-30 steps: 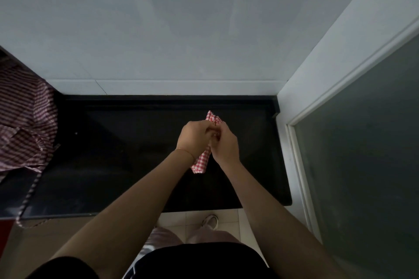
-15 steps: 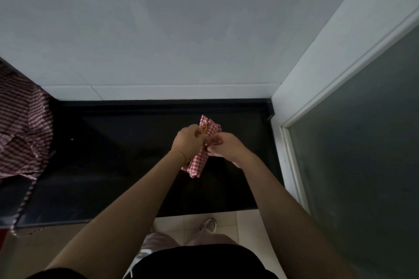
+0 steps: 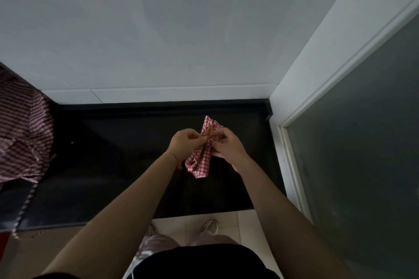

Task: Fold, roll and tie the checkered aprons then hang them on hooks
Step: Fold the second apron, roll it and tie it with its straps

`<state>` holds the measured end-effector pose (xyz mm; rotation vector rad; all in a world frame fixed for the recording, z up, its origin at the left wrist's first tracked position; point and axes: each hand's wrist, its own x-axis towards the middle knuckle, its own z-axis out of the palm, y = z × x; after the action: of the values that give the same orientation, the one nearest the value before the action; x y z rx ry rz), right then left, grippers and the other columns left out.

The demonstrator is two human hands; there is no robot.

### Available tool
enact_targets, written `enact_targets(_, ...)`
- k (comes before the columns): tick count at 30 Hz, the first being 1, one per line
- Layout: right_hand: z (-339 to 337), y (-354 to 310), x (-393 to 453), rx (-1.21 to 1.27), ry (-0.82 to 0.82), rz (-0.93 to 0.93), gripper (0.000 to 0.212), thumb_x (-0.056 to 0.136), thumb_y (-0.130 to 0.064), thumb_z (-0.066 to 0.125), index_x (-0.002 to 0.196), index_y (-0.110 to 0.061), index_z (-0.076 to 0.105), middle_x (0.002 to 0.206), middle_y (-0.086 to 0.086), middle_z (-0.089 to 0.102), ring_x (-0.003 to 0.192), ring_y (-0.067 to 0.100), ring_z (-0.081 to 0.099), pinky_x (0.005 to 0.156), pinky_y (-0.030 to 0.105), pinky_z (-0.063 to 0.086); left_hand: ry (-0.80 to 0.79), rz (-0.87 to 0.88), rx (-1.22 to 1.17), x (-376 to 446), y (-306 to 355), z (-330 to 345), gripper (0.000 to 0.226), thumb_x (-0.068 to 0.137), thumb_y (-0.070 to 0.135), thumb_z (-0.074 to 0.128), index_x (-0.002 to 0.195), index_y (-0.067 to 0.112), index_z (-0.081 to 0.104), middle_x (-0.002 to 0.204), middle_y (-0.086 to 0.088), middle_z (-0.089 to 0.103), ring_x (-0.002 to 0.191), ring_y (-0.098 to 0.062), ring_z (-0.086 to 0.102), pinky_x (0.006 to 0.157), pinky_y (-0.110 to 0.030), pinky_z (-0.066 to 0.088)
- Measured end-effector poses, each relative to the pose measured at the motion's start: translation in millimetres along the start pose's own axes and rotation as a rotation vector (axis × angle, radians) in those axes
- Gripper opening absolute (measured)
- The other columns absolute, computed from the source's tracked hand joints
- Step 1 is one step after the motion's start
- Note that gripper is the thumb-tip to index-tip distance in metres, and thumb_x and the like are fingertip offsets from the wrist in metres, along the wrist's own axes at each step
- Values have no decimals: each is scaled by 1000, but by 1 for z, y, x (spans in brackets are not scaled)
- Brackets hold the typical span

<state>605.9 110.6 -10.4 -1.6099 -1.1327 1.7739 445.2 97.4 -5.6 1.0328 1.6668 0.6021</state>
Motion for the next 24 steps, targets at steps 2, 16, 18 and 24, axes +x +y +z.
enact_targets(2, 2, 3, -1, -128, -12, -107, 24, 98, -6, 56, 114, -21, 64, 117, -1, 64, 106, 15, 65, 90, 37, 59, 17, 4, 2, 0, -1, 0, 13, 89, 27, 70, 88, 15, 67, 99, 0, 71, 95, -18, 67, 85, -33, 55)
enact_targets(16, 19, -11, 6, -886, -133, -166, 41, 101, -13, 44, 140, -27, 47, 134, 5, 54, 112, 19, 58, 94, 38, 52, 107, 19, 113, -9, -8, 12, 10, 88, 21, 71, 81, 17, 66, 83, 3, 66, 76, -7, 60, 63, -18, 43)
enact_targets(18, 20, -14, 6, -925, -127, -171, 36, 102, -17, 43, 136, -26, 49, 125, 4, 58, 102, 17, 61, 88, 37, 54, 130, 33, 115, -11, -10, 15, 7, 88, 21, 71, 84, 15, 68, 85, 2, 66, 77, -7, 61, 63, -17, 43)
enact_targets(24, 18, -19, 1, -973, -93, -202, 18, 103, -17, 43, 119, -20, 51, 103, 3, 59, 88, 17, 60, 75, 33, 51, 158, 97, 177, -11, -18, 22, 10, 87, 25, 72, 82, 17, 67, 93, 5, 63, 87, -7, 58, 71, -19, 44)
